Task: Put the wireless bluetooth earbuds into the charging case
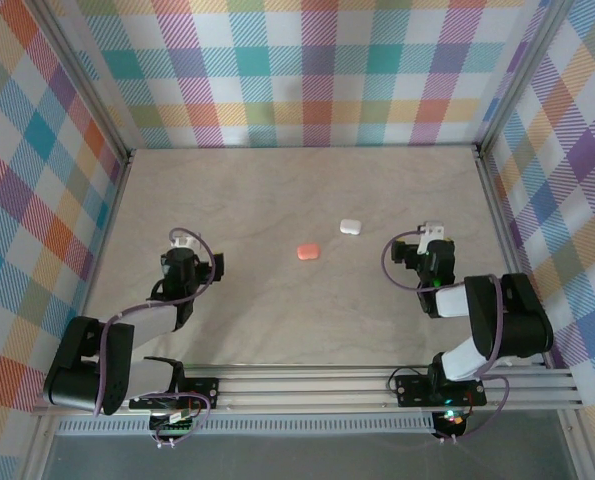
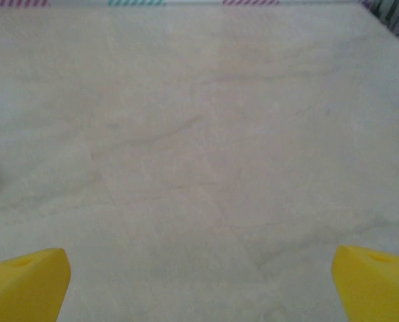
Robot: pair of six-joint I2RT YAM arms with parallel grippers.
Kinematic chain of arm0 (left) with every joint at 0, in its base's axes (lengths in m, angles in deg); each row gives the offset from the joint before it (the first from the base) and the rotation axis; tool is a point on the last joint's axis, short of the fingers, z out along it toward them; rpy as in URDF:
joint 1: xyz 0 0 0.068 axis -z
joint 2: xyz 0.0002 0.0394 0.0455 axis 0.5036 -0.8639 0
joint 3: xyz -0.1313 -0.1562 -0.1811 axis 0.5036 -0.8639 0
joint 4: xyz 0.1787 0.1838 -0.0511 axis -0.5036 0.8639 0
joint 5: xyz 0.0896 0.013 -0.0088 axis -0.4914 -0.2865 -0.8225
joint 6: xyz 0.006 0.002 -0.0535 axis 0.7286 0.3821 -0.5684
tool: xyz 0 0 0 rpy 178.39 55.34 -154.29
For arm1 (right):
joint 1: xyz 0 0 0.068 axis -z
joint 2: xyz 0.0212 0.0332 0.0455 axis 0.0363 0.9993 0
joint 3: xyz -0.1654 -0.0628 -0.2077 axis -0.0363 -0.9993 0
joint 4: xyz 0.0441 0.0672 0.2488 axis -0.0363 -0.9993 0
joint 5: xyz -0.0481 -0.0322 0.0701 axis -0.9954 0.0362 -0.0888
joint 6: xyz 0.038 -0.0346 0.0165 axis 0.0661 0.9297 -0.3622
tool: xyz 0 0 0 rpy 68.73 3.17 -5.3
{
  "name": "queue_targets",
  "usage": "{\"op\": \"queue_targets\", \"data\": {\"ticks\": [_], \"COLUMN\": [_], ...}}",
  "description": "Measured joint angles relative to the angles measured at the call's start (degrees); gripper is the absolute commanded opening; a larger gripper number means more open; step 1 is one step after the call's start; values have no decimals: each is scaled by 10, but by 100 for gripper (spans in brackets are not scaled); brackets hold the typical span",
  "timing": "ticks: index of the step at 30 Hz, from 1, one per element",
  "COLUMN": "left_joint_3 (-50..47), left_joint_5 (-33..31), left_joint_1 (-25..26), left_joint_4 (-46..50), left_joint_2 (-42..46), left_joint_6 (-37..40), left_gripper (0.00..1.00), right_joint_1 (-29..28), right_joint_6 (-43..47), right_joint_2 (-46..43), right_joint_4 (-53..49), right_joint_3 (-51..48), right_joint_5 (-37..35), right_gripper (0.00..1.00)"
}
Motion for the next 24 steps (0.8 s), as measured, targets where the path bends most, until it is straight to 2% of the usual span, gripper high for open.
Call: {"op": "queue_targets", "data": {"ticks": [4,7,11,24], "left_joint_3": [-4,10,54,76], "left_joint_5": [34,59,84,84], "left_joint_1": [-26,-33,-36,-44], "left_joint_4": [-118,-156,-136,-135], "left_joint_2": [-57,-126,-174,-174], "left_joint_6": [0,0,0,-5], "left_gripper": [100,100,100,100], "right_joint_1": [16,22,23,23], "right_joint_6": [-13,-17,-21,-23], "right_joint_2": [3,3,3,3], "right_joint_4": [-17,-15,-19,-27], "right_joint_3": [35,43,43,43], "right_joint_5": [8,11,14,19], "right_gripper": [100,100,100,100]}}
